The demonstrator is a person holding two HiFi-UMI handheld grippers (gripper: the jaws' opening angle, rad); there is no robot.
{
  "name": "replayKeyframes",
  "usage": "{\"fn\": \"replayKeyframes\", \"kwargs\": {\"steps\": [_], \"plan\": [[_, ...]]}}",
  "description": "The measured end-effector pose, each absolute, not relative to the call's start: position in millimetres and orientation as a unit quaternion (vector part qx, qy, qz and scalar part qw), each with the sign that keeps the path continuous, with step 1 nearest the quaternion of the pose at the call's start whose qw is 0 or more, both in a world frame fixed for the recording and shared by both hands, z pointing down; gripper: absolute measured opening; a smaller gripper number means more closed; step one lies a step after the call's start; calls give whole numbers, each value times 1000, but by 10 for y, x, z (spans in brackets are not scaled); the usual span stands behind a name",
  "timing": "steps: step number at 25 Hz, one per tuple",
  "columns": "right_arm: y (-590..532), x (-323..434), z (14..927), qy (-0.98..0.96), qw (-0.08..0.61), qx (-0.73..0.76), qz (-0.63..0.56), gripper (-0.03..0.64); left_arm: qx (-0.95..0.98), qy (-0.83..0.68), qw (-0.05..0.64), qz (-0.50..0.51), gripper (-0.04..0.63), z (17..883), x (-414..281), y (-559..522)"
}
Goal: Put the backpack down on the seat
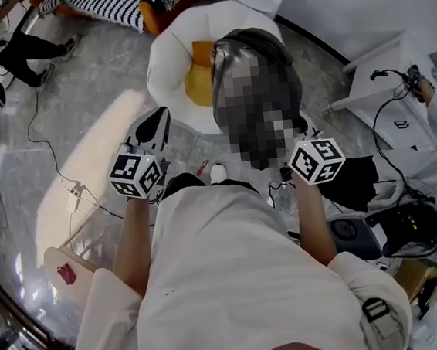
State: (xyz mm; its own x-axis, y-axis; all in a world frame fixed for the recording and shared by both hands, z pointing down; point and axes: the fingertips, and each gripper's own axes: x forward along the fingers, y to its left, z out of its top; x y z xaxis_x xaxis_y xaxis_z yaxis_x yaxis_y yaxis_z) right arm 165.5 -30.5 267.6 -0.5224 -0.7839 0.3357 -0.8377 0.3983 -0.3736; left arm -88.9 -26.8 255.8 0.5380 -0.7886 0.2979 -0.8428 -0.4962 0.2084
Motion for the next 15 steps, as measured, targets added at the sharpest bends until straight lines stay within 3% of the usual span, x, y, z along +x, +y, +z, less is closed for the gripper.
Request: {"fn": "replayKeyframes", "kwargs": {"steps": [15], "plan": [[-643,1627,3013,-827,66,492,266,78,862,-463,182,101,17,2787,-887,-609]]}}
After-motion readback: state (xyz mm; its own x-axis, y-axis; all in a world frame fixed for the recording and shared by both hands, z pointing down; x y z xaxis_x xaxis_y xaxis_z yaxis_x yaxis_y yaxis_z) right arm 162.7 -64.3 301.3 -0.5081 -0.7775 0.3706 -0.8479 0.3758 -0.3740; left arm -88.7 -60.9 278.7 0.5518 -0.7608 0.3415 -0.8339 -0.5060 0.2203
